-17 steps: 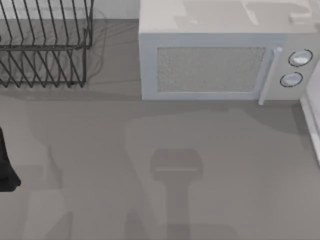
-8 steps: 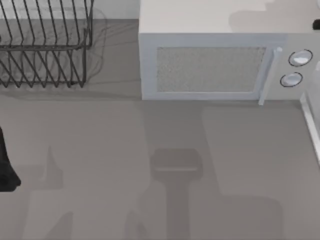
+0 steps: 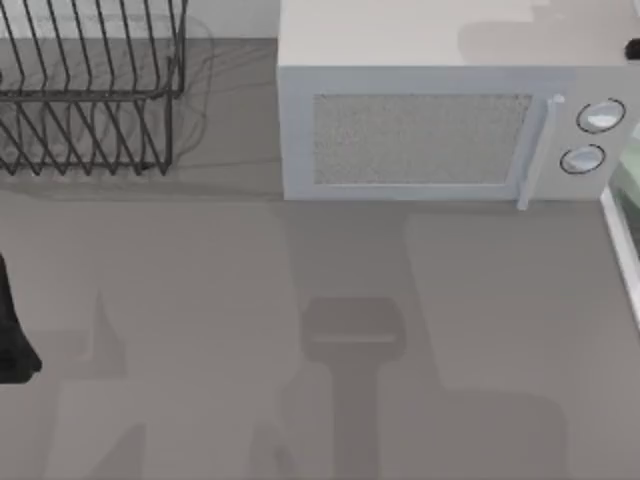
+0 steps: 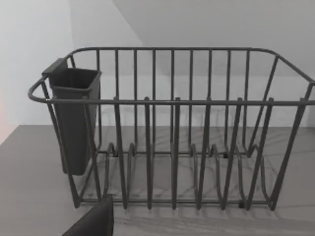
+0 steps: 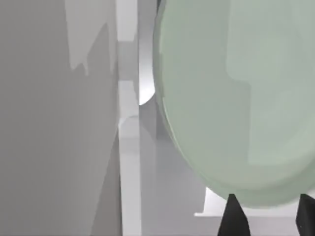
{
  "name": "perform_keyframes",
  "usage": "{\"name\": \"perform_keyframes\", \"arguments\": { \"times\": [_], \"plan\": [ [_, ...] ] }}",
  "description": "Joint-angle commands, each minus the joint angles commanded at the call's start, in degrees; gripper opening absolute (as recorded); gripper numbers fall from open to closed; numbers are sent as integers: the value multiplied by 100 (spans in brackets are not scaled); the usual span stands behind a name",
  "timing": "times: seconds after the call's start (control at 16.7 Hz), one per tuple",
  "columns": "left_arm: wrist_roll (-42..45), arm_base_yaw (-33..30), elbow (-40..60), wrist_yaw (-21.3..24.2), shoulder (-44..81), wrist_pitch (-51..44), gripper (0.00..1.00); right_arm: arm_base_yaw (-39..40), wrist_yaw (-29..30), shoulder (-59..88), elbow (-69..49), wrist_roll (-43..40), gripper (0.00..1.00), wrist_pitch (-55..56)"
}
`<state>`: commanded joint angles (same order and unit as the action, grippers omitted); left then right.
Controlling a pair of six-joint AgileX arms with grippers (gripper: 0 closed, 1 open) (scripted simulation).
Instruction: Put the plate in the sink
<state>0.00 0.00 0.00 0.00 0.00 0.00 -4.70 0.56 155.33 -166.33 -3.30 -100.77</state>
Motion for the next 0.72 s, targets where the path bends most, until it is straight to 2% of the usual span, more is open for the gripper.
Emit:
{"name": "perform_keyframes", "arguments": {
  "times": [0.36, 0.72],
  "plan": [
    [0, 0, 0, 0, 0, 0, 100, 0, 0, 0, 0, 0, 98, 0],
    [0, 0, 0, 0, 0, 0, 100, 0, 0, 0, 0, 0, 100, 0]
  ]
}}
